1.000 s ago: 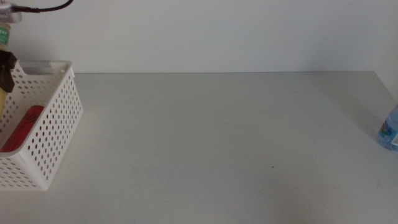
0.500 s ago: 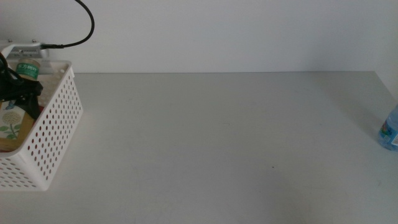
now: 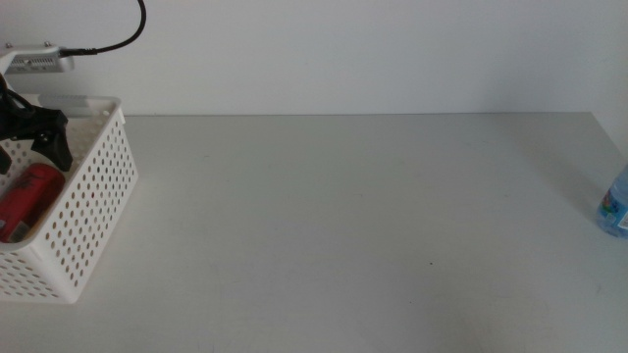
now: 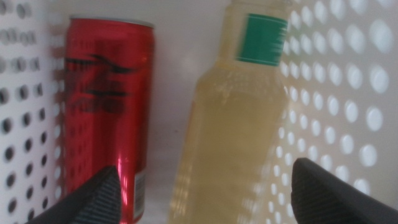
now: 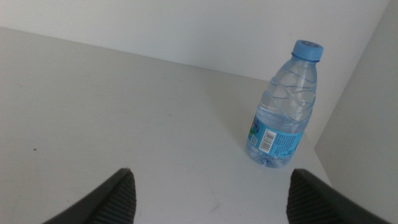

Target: Use arms to grab the bottles and put them into the dustbin to the left of the table.

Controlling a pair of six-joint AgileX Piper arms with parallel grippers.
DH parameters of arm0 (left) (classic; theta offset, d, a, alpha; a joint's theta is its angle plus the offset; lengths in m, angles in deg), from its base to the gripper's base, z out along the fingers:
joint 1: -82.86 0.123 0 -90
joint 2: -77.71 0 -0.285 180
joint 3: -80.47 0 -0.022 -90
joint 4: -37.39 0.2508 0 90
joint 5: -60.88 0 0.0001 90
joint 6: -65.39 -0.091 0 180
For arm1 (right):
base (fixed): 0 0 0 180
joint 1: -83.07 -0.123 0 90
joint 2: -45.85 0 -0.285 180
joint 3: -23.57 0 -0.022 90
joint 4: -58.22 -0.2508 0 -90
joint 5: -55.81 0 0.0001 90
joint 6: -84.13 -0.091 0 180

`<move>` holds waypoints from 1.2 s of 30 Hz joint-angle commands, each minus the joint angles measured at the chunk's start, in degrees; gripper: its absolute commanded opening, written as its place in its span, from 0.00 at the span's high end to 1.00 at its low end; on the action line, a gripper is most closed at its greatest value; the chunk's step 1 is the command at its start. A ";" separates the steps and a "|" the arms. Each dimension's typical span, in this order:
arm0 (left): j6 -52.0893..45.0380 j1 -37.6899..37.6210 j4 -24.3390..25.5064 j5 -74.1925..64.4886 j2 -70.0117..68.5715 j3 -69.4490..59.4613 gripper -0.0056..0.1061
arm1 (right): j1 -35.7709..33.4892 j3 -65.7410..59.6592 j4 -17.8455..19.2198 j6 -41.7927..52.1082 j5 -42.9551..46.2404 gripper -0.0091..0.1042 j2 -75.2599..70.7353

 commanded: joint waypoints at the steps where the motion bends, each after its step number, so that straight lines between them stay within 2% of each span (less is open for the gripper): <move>1: 1.21 -0.11 -2.09 -0.34 -5.74 1.87 0.11 | 0.30 0.56 0.13 0.55 4.08 0.37 -1.24; 9: 0.37 -6.46 -2.11 -0.64 -17.25 1.85 0.11 | 0.30 0.56 0.13 0.55 4.08 0.37 -1.24; 14: 2.81 -14.65 -2.26 2.42 -25.31 -2.08 0.11 | 0.30 0.56 0.13 0.55 4.08 0.37 -1.24; 18: 3.36 -22.30 -0.14 9.30 -32.92 -9.56 0.11 | 0.30 0.56 0.13 0.55 4.08 0.37 -1.24; 26: 8.25 -36.29 4.55 23.91 -52.31 -32.43 0.11 | 0.30 0.56 0.13 0.55 4.08 0.37 -1.24; 31: 15.36 -37.69 7.07 30.19 -65.50 -44.76 0.11 | 0.30 0.56 0.13 0.55 4.08 0.37 -1.24; 36: 15.85 -37.62 7.36 30.65 -71.70 -50.66 0.11 | 0.30 0.56 0.13 0.55 4.08 0.37 -1.24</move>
